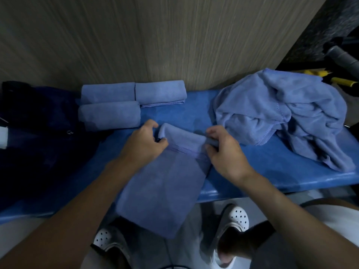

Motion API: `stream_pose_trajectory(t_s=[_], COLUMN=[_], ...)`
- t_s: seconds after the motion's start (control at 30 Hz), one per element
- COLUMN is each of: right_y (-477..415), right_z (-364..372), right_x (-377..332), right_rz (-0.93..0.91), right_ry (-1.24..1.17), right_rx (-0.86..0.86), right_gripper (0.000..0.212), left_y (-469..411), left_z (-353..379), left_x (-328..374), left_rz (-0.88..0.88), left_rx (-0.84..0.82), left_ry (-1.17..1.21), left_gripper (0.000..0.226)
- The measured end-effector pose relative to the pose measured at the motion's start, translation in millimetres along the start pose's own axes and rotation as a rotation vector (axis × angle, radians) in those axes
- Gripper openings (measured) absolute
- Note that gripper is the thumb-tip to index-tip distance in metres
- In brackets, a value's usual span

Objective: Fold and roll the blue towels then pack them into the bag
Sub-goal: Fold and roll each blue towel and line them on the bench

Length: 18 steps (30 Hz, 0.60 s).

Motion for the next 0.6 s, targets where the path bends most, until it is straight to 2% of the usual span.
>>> stream_pose_trajectory(t_s=[0.07,0.17,0.23,0.33,0.43,0.5,0.6], right_y=[-10,-18,-21,-20,-19,-20,-18], right_z=[0,7,12,17,15,15,18], right_x=[-2,-2,-2,6,11,12,16], right_rz=[-0.026,-0.075,-0.114,-0.100,-0.081,-0.091,-0.088], right_ry=[-0.023,0.047,0.144,0.291,0.322,0.305,0.293], right_rx=[-0.020,-0.089,-0.162,-0.264,-0.294,-0.331,-0.425], right_gripper=[0.032,0.033,0.031,0.034,0.049,0.052,0.053], left_y=[-1,3,3,1,0,-2,-6], left_z=[3,-2,-2,7,13,17,21], left_x=[-3,12,22,32,35,33,29], left_rz=[0.007,0.178,0.242,0.282,0.355,0.376,0.346], left_rx=[-0.056,-0.033,-0.059,-0.144,-0.148,-0.166,-0.243], left_ry=[0.011,0.061,0.126,0.140,-0.040,-0.169,-0.238], left_gripper=[0.046,0.065,0.062,0.042,0.039,0.045,0.045])
Point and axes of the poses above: each hand's wrist, its own y-axis away from the middle knuckle, its own z-axis out of the palm, x = y × z, the point moved 10 cm from there along -y, towards the middle knuckle, and after that the axes turned 13 degrees about -z, right-handed, at the moved point
